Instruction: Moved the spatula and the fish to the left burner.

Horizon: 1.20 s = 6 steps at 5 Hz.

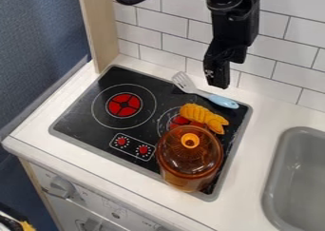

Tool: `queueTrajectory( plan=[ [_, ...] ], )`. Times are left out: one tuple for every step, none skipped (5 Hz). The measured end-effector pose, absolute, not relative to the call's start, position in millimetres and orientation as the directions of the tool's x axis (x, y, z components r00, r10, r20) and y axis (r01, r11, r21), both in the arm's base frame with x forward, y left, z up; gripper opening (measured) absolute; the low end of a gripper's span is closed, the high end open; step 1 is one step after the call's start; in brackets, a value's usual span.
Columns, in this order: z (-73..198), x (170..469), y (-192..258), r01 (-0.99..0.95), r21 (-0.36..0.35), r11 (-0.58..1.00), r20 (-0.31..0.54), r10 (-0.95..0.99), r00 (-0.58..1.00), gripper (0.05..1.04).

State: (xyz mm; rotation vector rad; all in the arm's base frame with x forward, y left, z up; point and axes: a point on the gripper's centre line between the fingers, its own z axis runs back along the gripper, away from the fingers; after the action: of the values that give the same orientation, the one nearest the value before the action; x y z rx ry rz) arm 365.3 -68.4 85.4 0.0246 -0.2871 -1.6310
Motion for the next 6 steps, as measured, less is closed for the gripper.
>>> queueTrajectory(
  plan=[
    [73.3, 364.1, -67.7, 0.985, 0.166, -0.05, 0.153, -0.985, -0.076, 1.0],
    [55.0, 368.0, -62.8, 0.991, 0.115, -0.065, 0.098, -0.992, -0.077, 1.0],
    [42.4, 376.0, -64.1, 0.986, 0.101, -0.131, 0.015, -0.991, -0.133, 1.0],
    [30.3, 389.3, -66.1, 0.979, 0.097, -0.182, 0.001, -0.983, -0.183, 1.0],
    [16.3, 397.2, -69.1, 0.977, 0.082, -0.197, 0.014, -0.98, -0.199, 1.0],
    [7.5, 403.5, -73.7, 0.974, 0.088, -0.208, 0.035, -0.977, -0.212, 1.0]
  ],
)
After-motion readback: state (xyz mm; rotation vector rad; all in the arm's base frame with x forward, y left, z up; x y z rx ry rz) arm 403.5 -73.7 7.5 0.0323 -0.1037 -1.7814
